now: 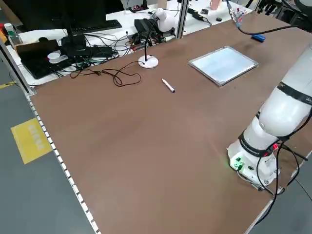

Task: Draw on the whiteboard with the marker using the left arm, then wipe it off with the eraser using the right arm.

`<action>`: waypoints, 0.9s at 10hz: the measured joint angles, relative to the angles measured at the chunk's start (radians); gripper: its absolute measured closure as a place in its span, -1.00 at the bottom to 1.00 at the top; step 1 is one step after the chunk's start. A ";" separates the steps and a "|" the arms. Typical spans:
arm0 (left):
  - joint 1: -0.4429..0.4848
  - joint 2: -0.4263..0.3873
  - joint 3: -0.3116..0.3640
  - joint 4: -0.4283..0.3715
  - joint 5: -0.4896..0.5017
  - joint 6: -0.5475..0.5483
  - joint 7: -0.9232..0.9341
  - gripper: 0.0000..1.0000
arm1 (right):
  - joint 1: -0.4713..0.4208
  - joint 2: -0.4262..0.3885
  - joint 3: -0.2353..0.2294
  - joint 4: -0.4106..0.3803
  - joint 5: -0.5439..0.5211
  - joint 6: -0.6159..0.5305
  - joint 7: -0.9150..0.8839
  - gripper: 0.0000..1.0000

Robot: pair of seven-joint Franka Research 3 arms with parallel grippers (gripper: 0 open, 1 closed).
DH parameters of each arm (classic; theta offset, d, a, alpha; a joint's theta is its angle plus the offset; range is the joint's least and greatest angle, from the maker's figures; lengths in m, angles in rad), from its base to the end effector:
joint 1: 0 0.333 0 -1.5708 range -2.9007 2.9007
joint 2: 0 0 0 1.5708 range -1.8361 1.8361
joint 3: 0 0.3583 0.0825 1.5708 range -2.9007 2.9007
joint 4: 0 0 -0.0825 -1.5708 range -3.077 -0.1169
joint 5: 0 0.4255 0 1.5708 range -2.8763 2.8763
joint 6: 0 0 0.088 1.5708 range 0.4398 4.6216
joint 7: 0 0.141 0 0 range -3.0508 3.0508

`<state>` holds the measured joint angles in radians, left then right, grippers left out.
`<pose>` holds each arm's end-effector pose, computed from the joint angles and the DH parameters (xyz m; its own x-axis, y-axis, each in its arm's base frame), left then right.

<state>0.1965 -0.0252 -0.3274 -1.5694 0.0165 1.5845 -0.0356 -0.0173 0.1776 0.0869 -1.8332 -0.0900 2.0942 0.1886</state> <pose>0.5856 -0.0773 0.6489 0.9946 -0.0955 0.0398 -0.0946 -0.9952 -0.0232 0.6632 0.0368 0.4319 0.9927 -0.0765 0.0937 -0.0814 -0.9955 0.0494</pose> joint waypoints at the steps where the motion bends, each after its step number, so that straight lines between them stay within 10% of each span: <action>1: 0.000 0.000 0.000 0.000 0.000 0.000 0.000 -0.99 | -0.004 -0.008 -0.006 0.071 0.001 -0.081 -0.043 -1.00; 5: 0.000 0.000 -0.001 0.000 0.000 0.000 -0.001 -0.99 | -0.069 -0.016 -0.017 0.312 0.008 -0.371 -0.161 -1.00; 9: 0.002 0.000 -0.001 0.000 0.000 0.000 -0.001 -0.99 | -0.089 -0.067 -0.019 0.385 0.046 -0.528 -0.160 -1.00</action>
<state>0.1981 -0.0252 -0.3280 -1.5692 0.0165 1.5846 -0.0361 -0.1066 0.1106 0.0678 -1.4482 -0.0440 1.5666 0.0284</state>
